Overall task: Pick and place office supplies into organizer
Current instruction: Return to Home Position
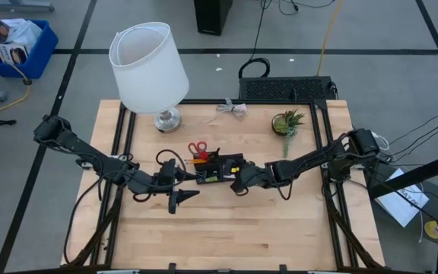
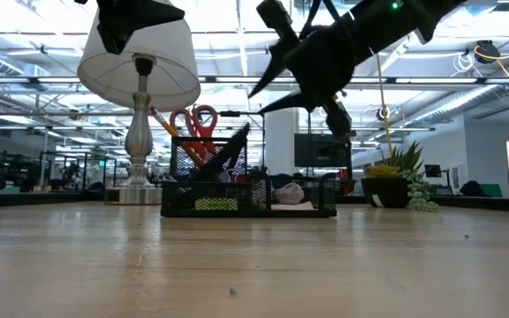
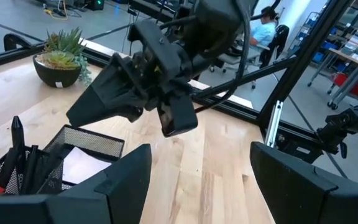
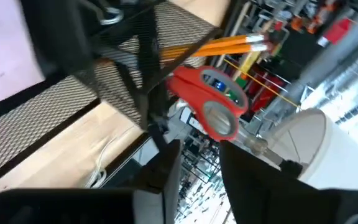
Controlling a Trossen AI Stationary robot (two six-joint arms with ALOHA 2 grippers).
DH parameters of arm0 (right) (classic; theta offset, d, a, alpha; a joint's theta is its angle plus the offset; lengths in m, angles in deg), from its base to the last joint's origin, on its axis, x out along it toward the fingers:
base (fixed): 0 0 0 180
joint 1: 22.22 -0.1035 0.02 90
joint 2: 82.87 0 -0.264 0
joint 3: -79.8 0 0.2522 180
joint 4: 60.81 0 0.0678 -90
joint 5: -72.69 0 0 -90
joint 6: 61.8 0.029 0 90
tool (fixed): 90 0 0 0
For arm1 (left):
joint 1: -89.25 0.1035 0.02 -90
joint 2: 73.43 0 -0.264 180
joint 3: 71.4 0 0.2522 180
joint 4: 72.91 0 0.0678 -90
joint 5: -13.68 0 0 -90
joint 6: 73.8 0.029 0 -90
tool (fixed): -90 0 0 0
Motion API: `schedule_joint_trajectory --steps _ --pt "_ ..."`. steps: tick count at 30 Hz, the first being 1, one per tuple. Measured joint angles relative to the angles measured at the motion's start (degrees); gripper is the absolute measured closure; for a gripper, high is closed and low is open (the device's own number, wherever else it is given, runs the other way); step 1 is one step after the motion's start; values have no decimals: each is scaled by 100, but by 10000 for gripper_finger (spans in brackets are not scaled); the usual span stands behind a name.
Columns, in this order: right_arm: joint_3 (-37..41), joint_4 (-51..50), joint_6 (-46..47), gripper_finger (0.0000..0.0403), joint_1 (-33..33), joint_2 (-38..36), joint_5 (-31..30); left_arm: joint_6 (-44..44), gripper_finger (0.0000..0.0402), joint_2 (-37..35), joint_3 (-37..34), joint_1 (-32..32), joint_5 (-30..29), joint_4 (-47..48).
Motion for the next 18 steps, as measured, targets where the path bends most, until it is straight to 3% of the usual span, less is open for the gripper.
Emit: schedule_joint_trajectory --steps 6,10,15,18 --pt "0 525 292 244 -18 4 -20 -24 128 0 0 0 0 34" --pt "2 1510 459 208 -136 9 -777 -38 128 0 0 0 0 50" --pt "52 2651 2852 196 -436 -1 -2203 -49 128 2 0 0 0 79" --pt "363 2584 3959 196 -696 -48 -2371 84 128 2 0 17 -2 81"
